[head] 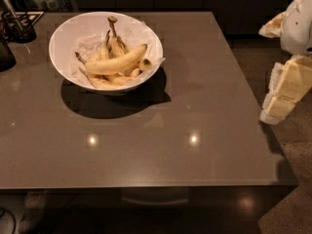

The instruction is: Pick banana from white bowl

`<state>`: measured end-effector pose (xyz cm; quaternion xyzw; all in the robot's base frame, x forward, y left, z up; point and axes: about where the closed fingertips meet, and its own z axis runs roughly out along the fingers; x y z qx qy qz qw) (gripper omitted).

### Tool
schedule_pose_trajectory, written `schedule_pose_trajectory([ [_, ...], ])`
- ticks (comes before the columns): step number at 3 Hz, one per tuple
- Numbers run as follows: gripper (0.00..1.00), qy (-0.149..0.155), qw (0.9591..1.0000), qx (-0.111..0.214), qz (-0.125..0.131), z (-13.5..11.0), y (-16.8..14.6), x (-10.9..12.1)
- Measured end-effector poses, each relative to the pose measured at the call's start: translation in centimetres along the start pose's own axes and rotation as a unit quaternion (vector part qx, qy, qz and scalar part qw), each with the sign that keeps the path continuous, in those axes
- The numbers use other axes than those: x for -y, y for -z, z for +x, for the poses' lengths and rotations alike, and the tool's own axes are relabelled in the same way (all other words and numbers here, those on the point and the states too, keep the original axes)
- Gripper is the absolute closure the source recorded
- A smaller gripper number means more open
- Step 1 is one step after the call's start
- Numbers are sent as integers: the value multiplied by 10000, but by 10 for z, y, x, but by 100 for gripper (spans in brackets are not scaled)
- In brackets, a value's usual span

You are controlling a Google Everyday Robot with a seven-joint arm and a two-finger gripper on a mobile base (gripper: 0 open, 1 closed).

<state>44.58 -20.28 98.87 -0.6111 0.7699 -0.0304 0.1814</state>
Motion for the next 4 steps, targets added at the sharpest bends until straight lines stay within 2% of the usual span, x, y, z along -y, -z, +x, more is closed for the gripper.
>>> schedule_pose_trajectory([
  [1, 0, 495, 9984, 273, -22, -38, 7, 11],
  [2, 0, 1139, 9924, 442, -168, -78, 7, 14],
  [4, 0, 1169, 9921, 455, 25, -84, 7, 18],
])
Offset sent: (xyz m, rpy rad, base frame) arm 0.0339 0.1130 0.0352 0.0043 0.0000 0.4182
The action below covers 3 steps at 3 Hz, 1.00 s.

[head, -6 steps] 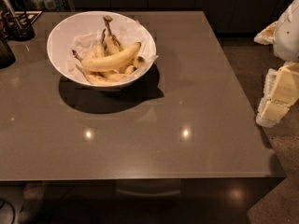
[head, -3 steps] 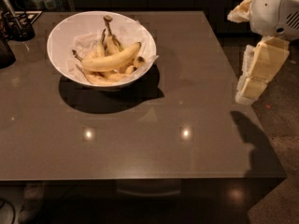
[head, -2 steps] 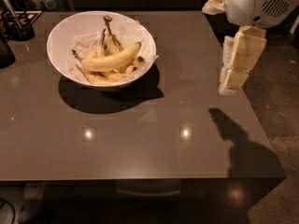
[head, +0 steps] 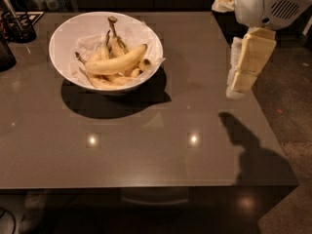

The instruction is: Pick banana from white bowl

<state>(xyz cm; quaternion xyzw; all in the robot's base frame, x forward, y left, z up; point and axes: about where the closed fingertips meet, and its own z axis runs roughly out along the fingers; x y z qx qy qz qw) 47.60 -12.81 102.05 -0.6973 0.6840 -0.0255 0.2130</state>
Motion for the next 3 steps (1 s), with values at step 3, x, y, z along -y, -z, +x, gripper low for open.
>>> schedule_pose_trajectory([
  [3, 0, 832, 9956, 85, -418, -83, -84, 62],
])
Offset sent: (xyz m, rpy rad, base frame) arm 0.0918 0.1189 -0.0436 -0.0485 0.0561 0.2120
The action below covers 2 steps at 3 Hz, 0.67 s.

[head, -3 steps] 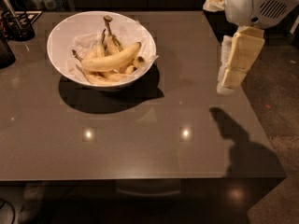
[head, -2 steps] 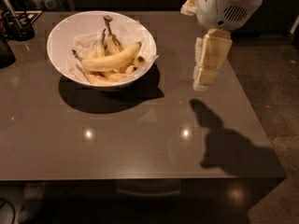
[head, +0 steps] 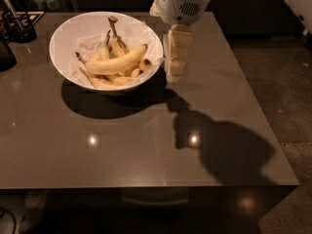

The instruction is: Pick banana from white bowl

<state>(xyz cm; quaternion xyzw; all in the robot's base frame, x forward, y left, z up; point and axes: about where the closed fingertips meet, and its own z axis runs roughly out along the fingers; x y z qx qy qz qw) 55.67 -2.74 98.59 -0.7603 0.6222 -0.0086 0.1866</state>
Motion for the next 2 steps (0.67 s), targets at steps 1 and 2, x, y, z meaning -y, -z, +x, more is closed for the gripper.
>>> schedule_pose_trajectory([
  [1, 0, 25, 10000, 39, 46, -5, -1, 3],
  [2, 0, -61, 9997, 235, 103, -13, -9, 16],
])
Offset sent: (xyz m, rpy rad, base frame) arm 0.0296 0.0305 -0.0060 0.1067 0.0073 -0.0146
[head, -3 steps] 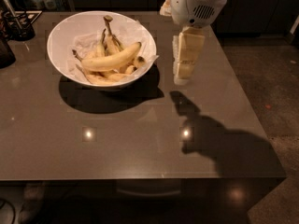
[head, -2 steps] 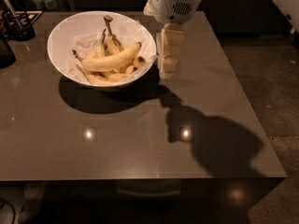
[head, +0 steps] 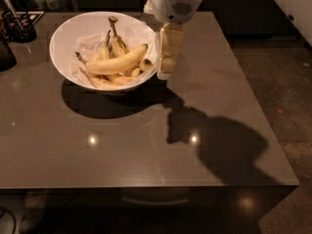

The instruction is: Pick banana from white bowl

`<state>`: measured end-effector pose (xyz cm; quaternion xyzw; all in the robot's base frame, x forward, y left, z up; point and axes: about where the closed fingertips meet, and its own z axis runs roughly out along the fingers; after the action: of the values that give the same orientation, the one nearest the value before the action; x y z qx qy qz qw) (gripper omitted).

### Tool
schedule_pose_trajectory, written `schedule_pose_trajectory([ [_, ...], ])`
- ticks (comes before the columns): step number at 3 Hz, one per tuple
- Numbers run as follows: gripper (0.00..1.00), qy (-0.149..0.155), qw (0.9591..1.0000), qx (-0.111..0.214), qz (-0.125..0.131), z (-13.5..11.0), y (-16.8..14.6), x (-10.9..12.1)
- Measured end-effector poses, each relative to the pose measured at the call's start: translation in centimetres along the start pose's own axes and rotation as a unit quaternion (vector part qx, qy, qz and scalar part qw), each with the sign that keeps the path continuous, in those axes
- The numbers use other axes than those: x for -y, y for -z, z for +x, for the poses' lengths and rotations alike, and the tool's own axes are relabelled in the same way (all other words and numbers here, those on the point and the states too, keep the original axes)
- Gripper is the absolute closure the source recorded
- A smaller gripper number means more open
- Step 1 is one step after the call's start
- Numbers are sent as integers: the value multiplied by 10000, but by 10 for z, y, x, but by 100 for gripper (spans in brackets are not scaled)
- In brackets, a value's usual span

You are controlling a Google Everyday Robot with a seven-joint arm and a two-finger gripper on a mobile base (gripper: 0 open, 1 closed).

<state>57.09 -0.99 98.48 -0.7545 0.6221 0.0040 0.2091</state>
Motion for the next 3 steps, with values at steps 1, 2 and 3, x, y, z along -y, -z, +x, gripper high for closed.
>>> schedule_pose_trajectory([
  [1, 0, 86, 9998, 144, -54, -21, -11, 24],
  [2, 13, 217, 9991, 311, -187, -45, -22, 42],
  [3, 21, 333, 9981, 411, -310, -66, -33, 52],
])
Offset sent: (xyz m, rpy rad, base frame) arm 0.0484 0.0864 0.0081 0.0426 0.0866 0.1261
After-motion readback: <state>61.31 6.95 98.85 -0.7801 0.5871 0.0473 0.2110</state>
